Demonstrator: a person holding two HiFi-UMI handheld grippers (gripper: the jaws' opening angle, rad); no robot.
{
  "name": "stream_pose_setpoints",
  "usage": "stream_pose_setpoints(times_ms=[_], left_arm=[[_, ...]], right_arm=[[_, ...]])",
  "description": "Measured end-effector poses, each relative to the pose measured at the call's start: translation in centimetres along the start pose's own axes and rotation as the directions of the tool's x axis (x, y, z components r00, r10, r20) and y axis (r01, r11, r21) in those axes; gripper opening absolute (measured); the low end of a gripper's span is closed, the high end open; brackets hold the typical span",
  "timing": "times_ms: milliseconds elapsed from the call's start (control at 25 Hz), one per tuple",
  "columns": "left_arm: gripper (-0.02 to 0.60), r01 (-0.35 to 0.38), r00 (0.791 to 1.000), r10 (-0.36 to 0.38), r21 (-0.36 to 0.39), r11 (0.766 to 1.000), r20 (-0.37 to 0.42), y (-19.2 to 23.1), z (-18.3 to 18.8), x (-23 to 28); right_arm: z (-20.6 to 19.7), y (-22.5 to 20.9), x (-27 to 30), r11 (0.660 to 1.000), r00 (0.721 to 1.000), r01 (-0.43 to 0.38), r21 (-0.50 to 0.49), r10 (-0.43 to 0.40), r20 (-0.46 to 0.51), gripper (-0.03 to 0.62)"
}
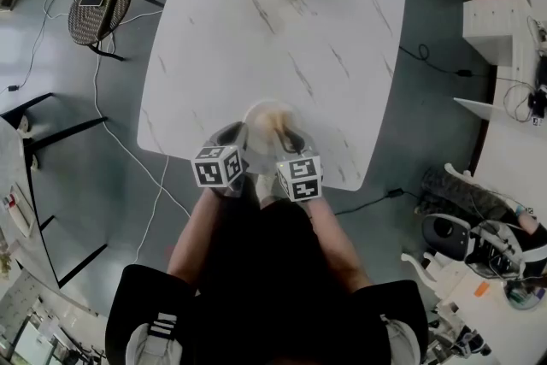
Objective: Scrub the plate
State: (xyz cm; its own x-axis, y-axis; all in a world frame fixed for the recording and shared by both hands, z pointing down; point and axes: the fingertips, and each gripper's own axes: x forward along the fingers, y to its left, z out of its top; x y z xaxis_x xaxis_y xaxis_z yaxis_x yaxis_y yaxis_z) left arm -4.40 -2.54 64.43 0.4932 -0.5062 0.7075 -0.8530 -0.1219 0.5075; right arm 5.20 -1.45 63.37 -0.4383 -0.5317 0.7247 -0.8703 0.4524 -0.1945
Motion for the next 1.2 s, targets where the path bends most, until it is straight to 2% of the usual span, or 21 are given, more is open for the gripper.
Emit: stream_pose_setpoints(times_ms=[720, 1200], left_arm=[[0.035, -0.003, 1.0, 0.003, 0.0, 1.0, 0.001, -0.1, -0.1, -0.1], [0.035, -0.008, 1.0, 0.008, 0.001, 1.0, 0.005, -0.1, -0.1, 0.0]], right_arm=[[0.1, -3.6, -2.3, 0.995, 0.995, 0.096, 0.04, -0.096, 0.019, 0.077], [0.4, -3.7, -2.5, 0.995, 0.995, 0.09, 0.049, -0.092, 0.032, 0.077]])
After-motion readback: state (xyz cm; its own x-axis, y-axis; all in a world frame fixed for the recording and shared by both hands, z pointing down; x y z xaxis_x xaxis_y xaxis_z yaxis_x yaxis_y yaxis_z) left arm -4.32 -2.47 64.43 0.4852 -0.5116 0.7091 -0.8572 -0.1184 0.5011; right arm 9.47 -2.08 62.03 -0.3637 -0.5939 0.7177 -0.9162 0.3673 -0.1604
